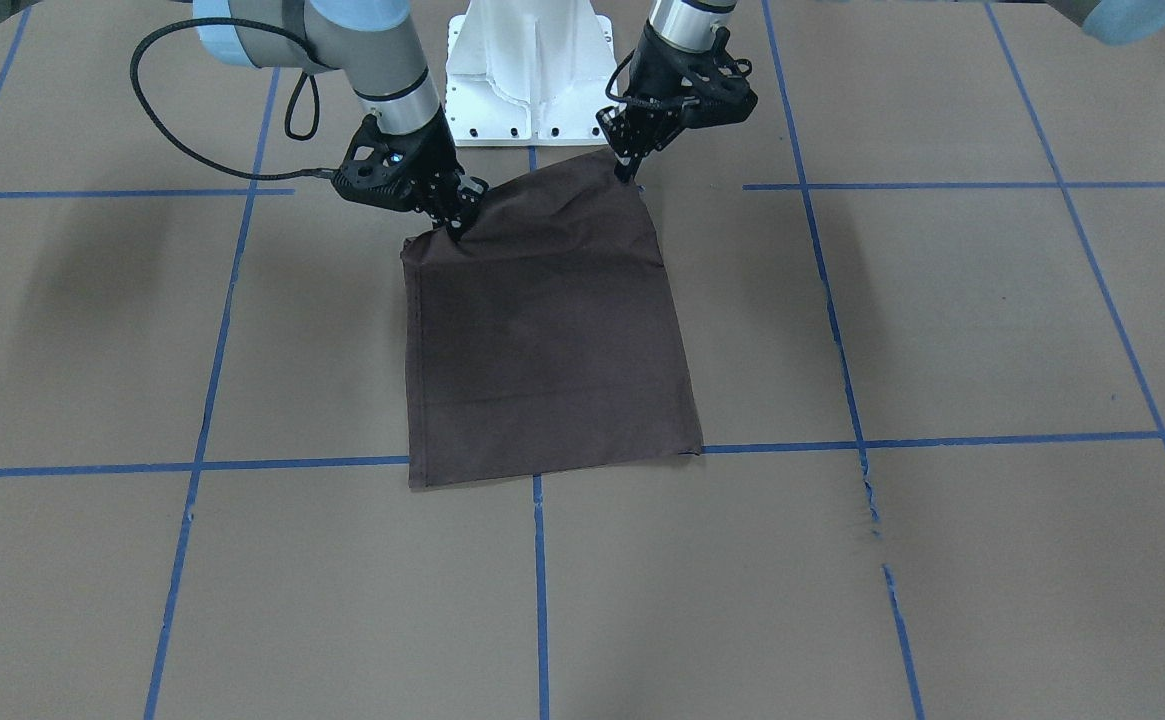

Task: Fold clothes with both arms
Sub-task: 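Lift the near edge with both grippers and fold it over toward the far edge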

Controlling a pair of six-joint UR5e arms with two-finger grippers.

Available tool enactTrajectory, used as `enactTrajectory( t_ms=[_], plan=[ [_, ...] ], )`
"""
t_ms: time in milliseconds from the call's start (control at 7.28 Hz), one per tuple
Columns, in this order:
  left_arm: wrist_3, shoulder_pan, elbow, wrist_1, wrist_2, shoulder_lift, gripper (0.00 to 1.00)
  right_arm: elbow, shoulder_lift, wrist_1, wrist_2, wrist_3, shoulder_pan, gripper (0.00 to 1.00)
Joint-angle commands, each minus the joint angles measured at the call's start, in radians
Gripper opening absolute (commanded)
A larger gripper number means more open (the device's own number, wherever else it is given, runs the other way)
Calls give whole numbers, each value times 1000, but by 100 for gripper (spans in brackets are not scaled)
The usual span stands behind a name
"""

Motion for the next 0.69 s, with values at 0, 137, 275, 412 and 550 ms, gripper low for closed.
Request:
enactTrajectory(
  t_ms=[0, 137, 275, 412, 550],
  plan=[
    [83, -139, 117, -7, -17, -58, 0, -135, 72, 3, 71, -57, 119, 0],
    [103, -179, 207, -41, -16, -96, 0, -275, 148, 56, 73, -66, 142, 0],
    [105, -211, 361, -126, -12, -160, 21, -425, 210, 158, 81, -63, 168, 0],
    [176, -258, 524, -229, -6, -217, 99, -538, 251, 217, 122, -68, 223, 58],
    [311, -327, 655, -298, -6, -257, 100, -604, 302, 222, 175, -148, 292, 100]
  ],
)
